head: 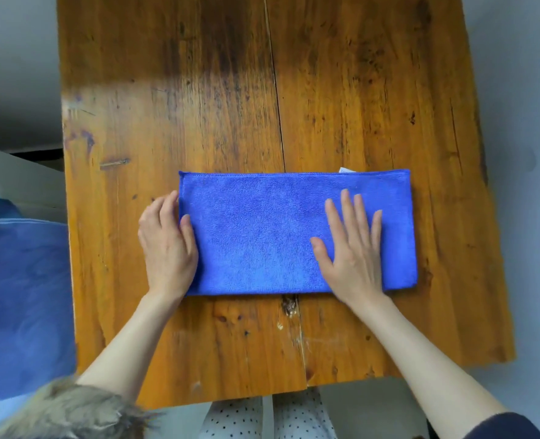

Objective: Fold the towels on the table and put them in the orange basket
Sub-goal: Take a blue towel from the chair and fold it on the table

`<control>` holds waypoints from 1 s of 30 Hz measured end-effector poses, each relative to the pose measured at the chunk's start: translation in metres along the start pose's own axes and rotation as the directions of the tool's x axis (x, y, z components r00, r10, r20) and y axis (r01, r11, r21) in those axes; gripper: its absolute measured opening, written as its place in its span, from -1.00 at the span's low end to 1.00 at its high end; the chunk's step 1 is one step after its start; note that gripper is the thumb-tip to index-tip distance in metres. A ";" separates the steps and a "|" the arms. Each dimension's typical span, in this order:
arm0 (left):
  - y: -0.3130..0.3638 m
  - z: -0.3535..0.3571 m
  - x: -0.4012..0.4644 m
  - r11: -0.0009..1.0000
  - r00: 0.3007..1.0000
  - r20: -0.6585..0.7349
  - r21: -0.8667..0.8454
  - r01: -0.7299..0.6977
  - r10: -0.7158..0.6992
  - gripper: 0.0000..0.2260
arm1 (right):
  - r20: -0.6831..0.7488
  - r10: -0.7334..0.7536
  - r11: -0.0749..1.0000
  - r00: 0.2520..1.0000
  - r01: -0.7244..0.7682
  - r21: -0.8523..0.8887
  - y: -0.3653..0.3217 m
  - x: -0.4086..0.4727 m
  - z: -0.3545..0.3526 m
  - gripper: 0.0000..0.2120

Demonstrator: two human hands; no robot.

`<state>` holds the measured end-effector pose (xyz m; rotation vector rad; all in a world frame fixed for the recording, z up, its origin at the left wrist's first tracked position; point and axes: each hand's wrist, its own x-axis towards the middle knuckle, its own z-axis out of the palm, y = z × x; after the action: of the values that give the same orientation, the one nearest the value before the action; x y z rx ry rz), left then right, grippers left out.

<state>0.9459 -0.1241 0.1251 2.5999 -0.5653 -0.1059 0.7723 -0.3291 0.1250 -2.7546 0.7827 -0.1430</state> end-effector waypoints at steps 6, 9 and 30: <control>-0.005 -0.014 -0.013 0.969 0.976 0.072 0.153 0.193 -0.206 -0.69 | 0.094 -0.129 0.988 0.987 0.136 -0.072 -0.051 0.005 0.020 -0.38; 0.002 -0.016 -0.013 0.962 0.956 0.135 0.126 0.244 -0.260 -0.65 | 0.151 -0.107 0.983 0.983 0.127 -0.131 -0.055 0.007 0.027 -0.35; -0.002 -0.081 0.046 0.655 0.727 0.449 -0.338 0.676 -0.519 -0.71 | 0.190 -0.123 0.975 0.974 0.154 -0.161 -0.066 0.007 0.009 -0.40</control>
<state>1.0029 -0.1064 0.1970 2.1577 0.2613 -0.7970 0.8130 -0.2770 0.1354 -2.9349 0.5797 0.1529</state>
